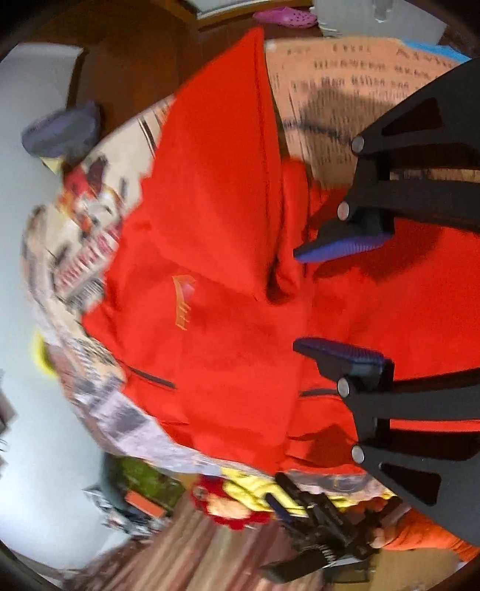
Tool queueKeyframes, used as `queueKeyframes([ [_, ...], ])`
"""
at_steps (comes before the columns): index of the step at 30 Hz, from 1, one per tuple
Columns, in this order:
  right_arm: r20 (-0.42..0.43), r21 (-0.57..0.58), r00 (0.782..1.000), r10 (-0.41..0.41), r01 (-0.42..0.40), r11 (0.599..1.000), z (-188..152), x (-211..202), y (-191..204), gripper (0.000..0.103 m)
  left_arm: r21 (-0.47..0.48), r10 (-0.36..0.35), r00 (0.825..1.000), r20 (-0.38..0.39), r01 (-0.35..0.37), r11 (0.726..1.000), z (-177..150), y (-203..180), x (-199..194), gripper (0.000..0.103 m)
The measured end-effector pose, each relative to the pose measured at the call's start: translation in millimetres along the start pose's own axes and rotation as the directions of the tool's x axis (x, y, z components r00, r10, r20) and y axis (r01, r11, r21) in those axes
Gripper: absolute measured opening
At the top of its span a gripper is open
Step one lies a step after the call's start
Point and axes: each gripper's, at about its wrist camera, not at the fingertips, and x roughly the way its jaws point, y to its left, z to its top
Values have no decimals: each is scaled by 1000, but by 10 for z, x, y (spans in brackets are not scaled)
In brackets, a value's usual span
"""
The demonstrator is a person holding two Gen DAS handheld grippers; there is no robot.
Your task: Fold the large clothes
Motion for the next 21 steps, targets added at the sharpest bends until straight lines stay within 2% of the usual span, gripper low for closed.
queueKeyframes([
  [3,55,118,998,-34,27,993,58,-119,-294,53,4,-1,1000,4,1,1000,4,-25,-14,77],
  [8,57,330,997,-49,27,944,82,-63,-874,53,-7,-3,1000,3,3,1000,9,-21,-19,77],
  [10,48,393,996,-79,54,918,75,-8,-1047,54,-17,-6,1000,0,6,1000,12,-9,-10,77],
  [15,41,473,993,-108,76,878,115,170,-1342,53,-27,-3,1000,-7,3,1000,0,23,21,77],
  [19,91,520,986,-138,71,851,160,227,-1513,53,-22,11,1000,-13,-11,1000,-22,39,58,77],
  [21,104,547,982,-159,77,834,198,250,-1548,48,-20,14,1000,-17,-15,1000,-33,47,84,77],
])
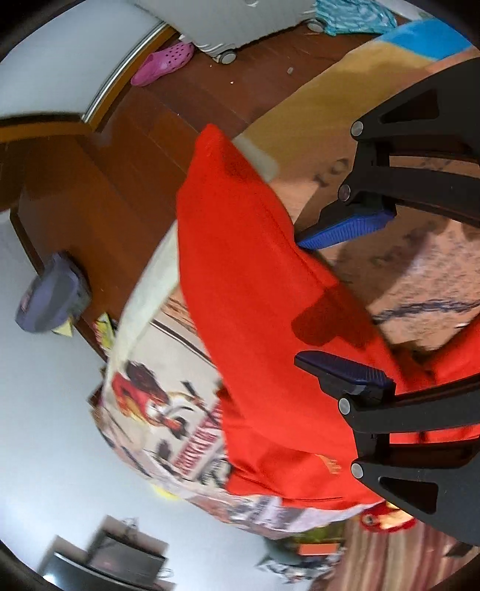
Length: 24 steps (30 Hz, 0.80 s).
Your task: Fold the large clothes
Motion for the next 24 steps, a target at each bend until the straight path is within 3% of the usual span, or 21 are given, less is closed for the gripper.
queueKeyframes([
  [4,29,-20,996,-85,86,996,55,50,34,10,-8,-3,1000,-9,3,1000,-27,24,40,77],
  [5,37,-64,995,-95,97,993,57,42,93,7,-9,-4,1000,-10,4,1000,-31,31,45,77],
  [10,103,-191,991,-90,108,976,-1,-152,301,5,-10,1,1000,-9,-1,1000,-52,71,47,77],
  [18,147,-311,985,88,-39,950,-86,-671,1000,4,-42,-6,1000,12,6,999,-49,169,-76,77],
  [24,113,-486,966,233,-151,861,-468,-963,1768,4,-46,-3,999,44,5,999,-24,237,-234,77],
])
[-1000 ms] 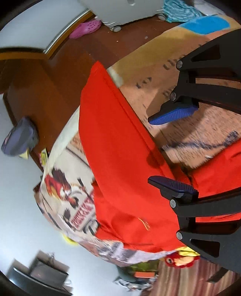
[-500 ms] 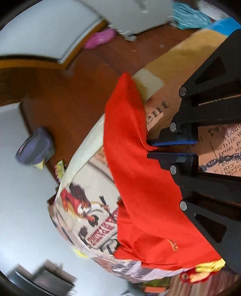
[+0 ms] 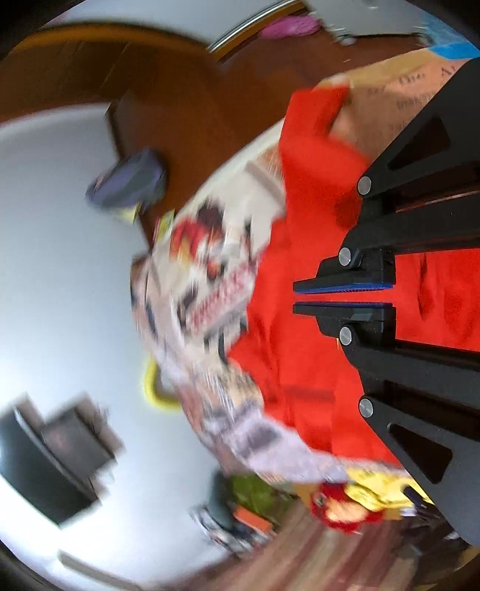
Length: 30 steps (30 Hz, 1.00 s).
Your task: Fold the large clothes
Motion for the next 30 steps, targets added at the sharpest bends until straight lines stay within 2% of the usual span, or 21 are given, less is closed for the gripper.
queueKeyframes([
  [5,-29,-91,998,49,-52,995,-175,16,364,4,-2,-3,1000,8,3,1000,-2,55,-87,77],
  [9,-80,-111,996,-33,24,994,-276,123,245,6,5,9,1000,9,-9,1000,-16,82,-110,77],
  [10,-104,-104,993,-61,50,993,-299,155,153,13,2,8,1000,7,-8,1000,-20,90,-105,77],
  [11,-134,-88,988,-78,66,994,-326,179,42,22,-1,7,1000,6,-7,1000,-27,90,-103,77],
  [14,-175,-15,979,-104,103,995,-378,189,-306,37,-14,-1,1000,1,1,1000,-36,91,-74,77],
  [17,-200,55,968,-149,163,985,-421,172,-655,38,-19,-9,1000,-8,9,1000,-37,60,-26,77],
  [20,-251,145,947,-202,243,959,-472,244,-1055,38,-11,-14,1000,-16,14,1000,-37,-7,28,77],
  [22,-285,196,938,-196,257,946,-502,294,-1239,38,-2,-14,1000,-20,14,1000,-31,-65,66,77],
  [26,-306,300,938,-165,259,918,-531,429,-1525,38,6,-22,999,-31,23,1000,-26,-146,134,77],
  [30,-294,353,941,-167,269,896,-528,554,-1639,38,20,-29,999,-41,29,999,-32,-229,185,77],
])
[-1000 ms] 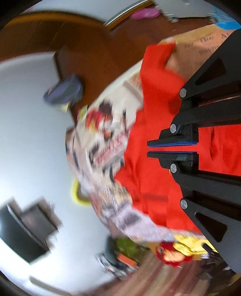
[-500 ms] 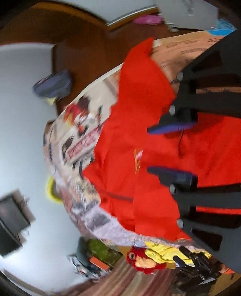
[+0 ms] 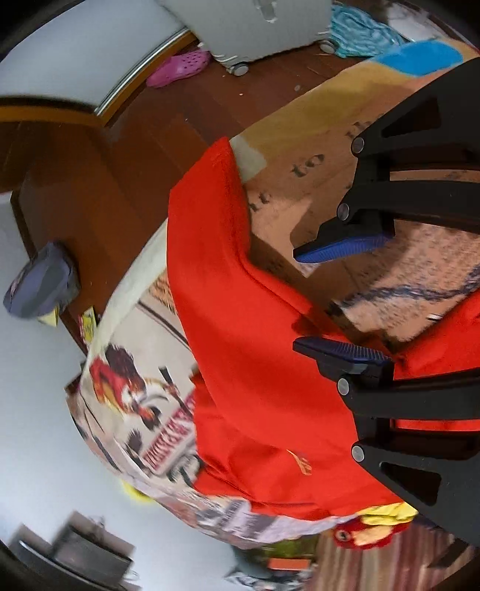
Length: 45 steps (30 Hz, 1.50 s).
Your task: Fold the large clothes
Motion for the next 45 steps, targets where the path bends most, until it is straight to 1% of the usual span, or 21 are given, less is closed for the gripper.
queueKeyframes([
  [3,12,38,1000,19,-19,999,52,125,1,38,16,8,1000,-3,-7,1000,-10,-31,15,77],
  [6,61,60,998,17,-20,998,78,132,25,38,20,12,1000,-3,-12,1000,-12,-24,17,77],
  [7,74,66,997,17,-22,998,89,125,28,33,20,14,1000,-4,-14,1000,-12,-14,17,77],
  [8,87,71,996,14,-21,997,96,129,51,18,19,15,1000,-5,-15,1000,-8,-4,17,77],
  [9,89,75,996,10,-17,997,105,136,79,9,17,17,1000,-4,-17,1000,-5,12,15,77],
  [10,88,81,996,17,-25,996,108,138,104,6,15,18,1000,-4,-18,1000,-4,24,11,77],
  [12,117,74,993,35,-44,996,100,82,175,5,9,21,1000,-2,-21,1000,-1,54,0,77],
  [15,178,3,983,36,-37,999,71,-101,393,5,-3,20,1000,6,-20,1000,2,108,-42,77],
  [19,221,-115,970,107,-83,990,-16,-433,783,4,-13,20,1000,18,-19,1000,3,154,-112,77],
  [21,240,-189,960,143,-98,977,-95,-602,1022,4,-19,19,999,27,-18,1000,4,178,-157,77],
  [24,238,-310,946,220,-141,940,-269,-820,1421,4,-29,14,999,39,-13,1000,11,212,-228,77],
  [27,205,-421,936,287,-181,889,-506,-942,1835,4,-35,15,999,51,-14,999,13,250,-301,77],
  [29,158,-479,933,324,-214,851,-688,-947,2097,4,-43,17,998,63,-14,999,10,303,-361,77],
  [31,102,-513,933,344,-247,822,-866,-879,2296,4,-52,19,997,70,-15,999,3,352,-406,77],
  [33,47,-541,938,343,-264,798,-1034,-733,2449,4,-65,24,997,76,-19,998,-15,429,-456,77],
  [35,-1,-572,948,319,-262,777,-1228,-548,2585,4,-74,29,997,77,-23,997,-40,494,-486,77],
  [37,-63,-600,959,277,-258,757,-1421,-318,2672,4,-84,36,997,72,-30,996,-72,578,-507,77],
  [40,-159,-627,968,193,-250,738,-1718,33,2732,4,-98,49,997,63,-43,994,-131,695,-521,77],
  [43,-231,-647,967,110,-237,725,-1950,320,2699,5,-111,55,998,44,-50,993,-196,791,-511,77],
  [45,-264,-655,962,70,-232,720,-2063,430,2649,8,-115,55,998,31,-51,992,-233,820,-494,77],
])
